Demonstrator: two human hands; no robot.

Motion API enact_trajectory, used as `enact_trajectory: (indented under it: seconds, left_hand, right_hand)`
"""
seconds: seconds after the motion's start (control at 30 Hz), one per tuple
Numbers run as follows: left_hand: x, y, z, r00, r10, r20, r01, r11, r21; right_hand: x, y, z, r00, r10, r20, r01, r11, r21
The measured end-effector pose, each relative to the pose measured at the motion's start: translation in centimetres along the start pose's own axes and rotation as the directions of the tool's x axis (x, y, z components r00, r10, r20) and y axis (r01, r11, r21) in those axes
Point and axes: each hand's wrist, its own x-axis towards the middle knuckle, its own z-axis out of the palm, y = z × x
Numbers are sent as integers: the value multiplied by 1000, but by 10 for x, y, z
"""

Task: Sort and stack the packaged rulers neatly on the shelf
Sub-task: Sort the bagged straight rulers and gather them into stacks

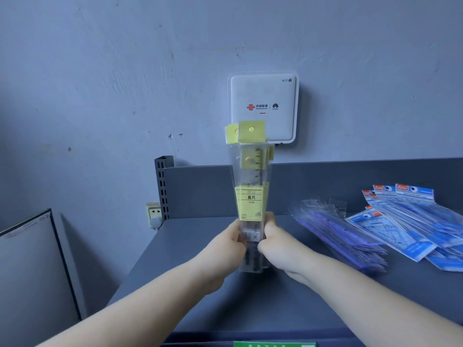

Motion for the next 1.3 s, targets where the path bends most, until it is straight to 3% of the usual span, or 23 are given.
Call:
enact_trajectory:
  seconds: [0.2, 0.37, 0.57, 0.87, 1.0, 1.1, 1.23, 1.3]
  left_hand:
    - [-9, 7, 0, 997, 34, 62, -31, 999, -43]
    - [-4, 37, -16, 938, 327, -112, -340, 932, -126]
    - [6, 66, -17, 906, 351, -237, -412, 858, -306]
    - [10, 59, -17, 902, 364, -231, -425, 843, -331]
    - [13, 50, -18, 910, 361, -205, -409, 866, -286]
    - [10, 41, -19, 923, 352, -158, -382, 888, -255]
    - [5, 20, -27, 936, 349, -48, -350, 937, -6]
    - [0, 2, -25, 955, 296, 4, -293, 945, 146]
  right_hand:
    - [3, 5, 0, 1000, 5, -12, -5, 1000, 4]
    - [8, -20, -9, 962, -235, -139, 261, 940, 221]
    - [13, -48, -9, 865, -430, -257, 501, 725, 472]
    - [12, -42, 3, 762, -546, -348, 642, 706, 300]
    - [12, -36, 1, 772, -564, -293, 635, 676, 373]
    - [9, -32, -6, 823, -521, -226, 567, 727, 388]
    - [0, -20, -19, 928, -371, -27, 371, 921, 116]
    - [-6, -10, -19, 962, -263, 66, 267, 962, -55]
